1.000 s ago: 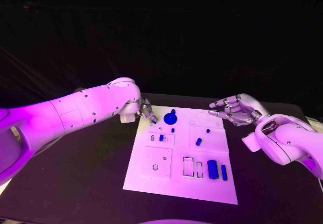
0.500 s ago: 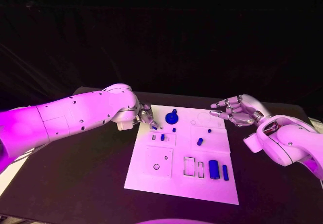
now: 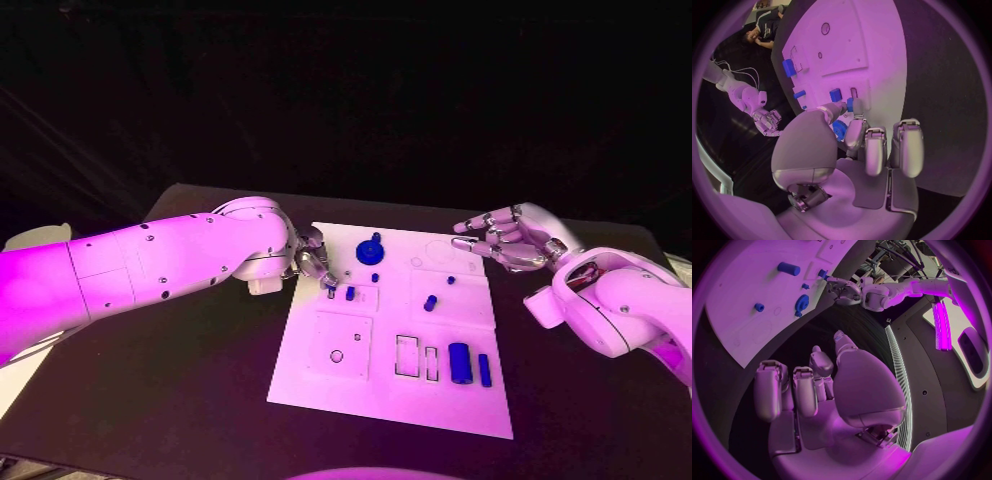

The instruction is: Assemble the parts on the task board

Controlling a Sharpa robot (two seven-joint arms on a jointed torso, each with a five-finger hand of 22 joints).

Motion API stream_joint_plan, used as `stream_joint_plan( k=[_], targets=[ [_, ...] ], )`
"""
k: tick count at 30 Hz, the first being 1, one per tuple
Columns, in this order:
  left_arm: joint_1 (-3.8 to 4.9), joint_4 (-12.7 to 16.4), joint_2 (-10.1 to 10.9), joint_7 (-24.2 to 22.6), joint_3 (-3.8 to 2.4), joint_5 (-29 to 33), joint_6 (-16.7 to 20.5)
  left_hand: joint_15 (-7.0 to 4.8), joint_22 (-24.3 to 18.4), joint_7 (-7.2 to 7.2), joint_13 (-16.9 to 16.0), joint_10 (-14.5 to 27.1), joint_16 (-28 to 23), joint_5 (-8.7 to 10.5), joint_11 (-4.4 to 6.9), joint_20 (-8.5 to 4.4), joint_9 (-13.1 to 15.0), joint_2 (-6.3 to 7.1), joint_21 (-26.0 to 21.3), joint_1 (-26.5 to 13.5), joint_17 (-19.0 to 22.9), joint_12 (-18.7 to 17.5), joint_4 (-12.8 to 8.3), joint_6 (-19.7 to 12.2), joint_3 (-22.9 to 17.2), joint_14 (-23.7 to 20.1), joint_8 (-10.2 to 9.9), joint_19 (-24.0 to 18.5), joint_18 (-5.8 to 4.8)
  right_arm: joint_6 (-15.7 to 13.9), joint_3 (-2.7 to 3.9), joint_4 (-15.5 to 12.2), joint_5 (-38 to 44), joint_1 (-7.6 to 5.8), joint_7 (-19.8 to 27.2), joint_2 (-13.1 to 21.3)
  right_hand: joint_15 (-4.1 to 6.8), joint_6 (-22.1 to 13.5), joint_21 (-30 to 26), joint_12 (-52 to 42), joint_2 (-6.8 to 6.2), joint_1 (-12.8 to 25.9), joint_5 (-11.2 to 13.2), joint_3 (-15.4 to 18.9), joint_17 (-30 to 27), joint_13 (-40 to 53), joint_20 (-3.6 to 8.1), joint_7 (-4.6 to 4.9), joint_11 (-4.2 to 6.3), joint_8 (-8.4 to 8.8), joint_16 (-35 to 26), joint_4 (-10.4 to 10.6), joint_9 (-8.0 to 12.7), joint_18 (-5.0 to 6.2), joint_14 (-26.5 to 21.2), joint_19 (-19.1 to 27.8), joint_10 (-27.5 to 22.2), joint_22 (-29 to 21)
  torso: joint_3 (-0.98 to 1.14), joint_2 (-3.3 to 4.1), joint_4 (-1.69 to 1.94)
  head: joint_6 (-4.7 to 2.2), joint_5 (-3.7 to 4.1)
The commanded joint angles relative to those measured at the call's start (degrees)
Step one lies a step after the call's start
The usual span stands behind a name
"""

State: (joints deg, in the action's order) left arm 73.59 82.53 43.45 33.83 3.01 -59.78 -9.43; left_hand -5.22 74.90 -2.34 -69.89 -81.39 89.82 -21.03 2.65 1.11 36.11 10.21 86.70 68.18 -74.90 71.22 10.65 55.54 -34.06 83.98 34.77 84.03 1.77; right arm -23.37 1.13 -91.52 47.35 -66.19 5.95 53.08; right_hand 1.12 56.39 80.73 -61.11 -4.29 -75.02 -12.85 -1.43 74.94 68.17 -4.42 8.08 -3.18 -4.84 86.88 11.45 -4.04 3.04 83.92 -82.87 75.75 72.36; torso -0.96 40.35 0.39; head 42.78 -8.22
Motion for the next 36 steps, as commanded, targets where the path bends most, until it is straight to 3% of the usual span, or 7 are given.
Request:
stream_joint_plan(
  k=[1,7,36],
  targets=[
    [-0.3,0.43,0.11,-0.29,0.0,-1.31,0.35,-0.21,12.06,0.74,-0.05,-0.46,0.18,-0.2,-0.12,-0.29,-0.08,-0.32,0.37,-0.13,-15.1,0.35,-8.19,1.1,-7.95,6.02,-0.14,4.37,-0.82,0.81,-0.01,0.01,0.21,0.1,0.07,-0.06,0.23,0.45,-0.3,-0.28,0.29,0.38,-0.35,0.37,11.0,0.05,-0.11,-0.12,0.21,-0.23,-0.14,0.02,0.06,0.66,5.05,0.25,0.09,-0.03,-0.01,0.0,-0.01,0.12,-0.11],
    [-0.65,0.87,0.29,0.15,0.01,-1.74,-0.45,-0.21,12.06,0.74,-0.05,-0.46,0.18,-0.2,-0.12,-0.29,-0.08,-0.32,0.37,-0.13,-15.1,0.35,-8.19,1.1,-7.95,6.02,-0.14,4.37,-0.82,0.84,-0.02,0.01,0.21,0.17,0.08,-0.09,0.23,0.45,-0.3,-0.28,0.29,0.38,-0.35,0.37,11.0,0.05,-0.11,-0.12,0.21,-0.23,-0.14,0.02,0.06,0.66,5.05,0.25,0.09,-0.03,0.08,0.05,-0.12,0.21,-0.25],
    [-0.84,1.41,0.86,1.45,-0.01,-2.45,-3.42,-0.23,12.23,0.76,-0.13,-0.51,0.18,-0.38,-0.1,-0.28,-0.12,-0.37,0.53,-0.21,-15.1,0.42,-8.3,1.2,-8.0,6.02,-0.18,4.46,-0.87,0.98,-0.02,0.07,0.21,0.25,0.11,-0.1,0.24,0.47,-0.31,-0.33,0.34,0.35,-0.38,0.51,10.95,0.06,-0.11,-0.12,0.21,-0.24,-0.19,0.03,0.06,0.66,5.04,0.25,0.11,-0.04,0.02,0.04,-0.07,0.63,-0.33]
  ],
)
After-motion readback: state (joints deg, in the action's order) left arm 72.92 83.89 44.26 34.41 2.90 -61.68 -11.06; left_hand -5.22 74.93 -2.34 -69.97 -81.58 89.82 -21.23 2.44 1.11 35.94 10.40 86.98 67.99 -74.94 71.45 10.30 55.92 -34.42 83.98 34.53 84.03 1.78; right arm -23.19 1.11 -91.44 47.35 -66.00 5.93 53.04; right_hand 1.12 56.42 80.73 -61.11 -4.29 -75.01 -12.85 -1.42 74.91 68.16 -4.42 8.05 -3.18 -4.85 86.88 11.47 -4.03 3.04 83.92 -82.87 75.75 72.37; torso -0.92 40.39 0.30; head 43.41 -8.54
